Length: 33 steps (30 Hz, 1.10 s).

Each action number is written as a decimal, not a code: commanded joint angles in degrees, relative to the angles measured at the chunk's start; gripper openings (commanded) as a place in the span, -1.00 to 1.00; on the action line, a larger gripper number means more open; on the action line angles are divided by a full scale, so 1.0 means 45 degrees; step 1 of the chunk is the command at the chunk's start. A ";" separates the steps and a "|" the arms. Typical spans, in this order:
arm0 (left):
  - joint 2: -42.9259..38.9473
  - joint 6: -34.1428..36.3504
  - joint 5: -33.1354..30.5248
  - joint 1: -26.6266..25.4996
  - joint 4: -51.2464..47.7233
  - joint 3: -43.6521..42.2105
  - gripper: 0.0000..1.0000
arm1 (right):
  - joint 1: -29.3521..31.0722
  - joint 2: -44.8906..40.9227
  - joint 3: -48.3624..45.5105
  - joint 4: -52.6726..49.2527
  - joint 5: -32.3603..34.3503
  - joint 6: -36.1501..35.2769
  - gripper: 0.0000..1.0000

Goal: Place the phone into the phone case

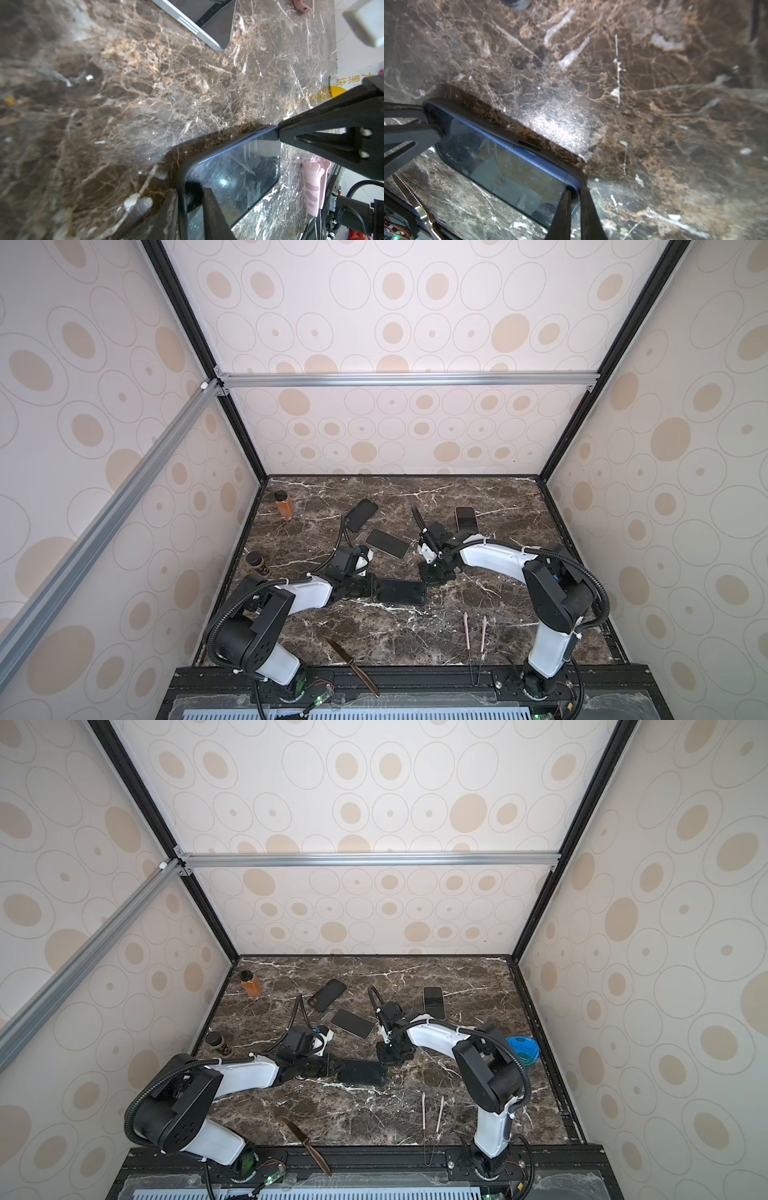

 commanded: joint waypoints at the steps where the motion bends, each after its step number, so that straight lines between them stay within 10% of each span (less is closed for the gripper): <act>1: -0.0020 0.0019 0.0276 -0.0091 -0.0216 -0.0215 -0.55 | 0.0743 0.1849 -0.0832 0.0617 -0.0404 0.0128 -0.79; 33: -0.0799 -0.0324 0.0197 -0.0107 -0.0133 -0.1025 -0.55 | 0.1539 0.4296 0.0146 -0.0161 0.0996 0.0204 -0.79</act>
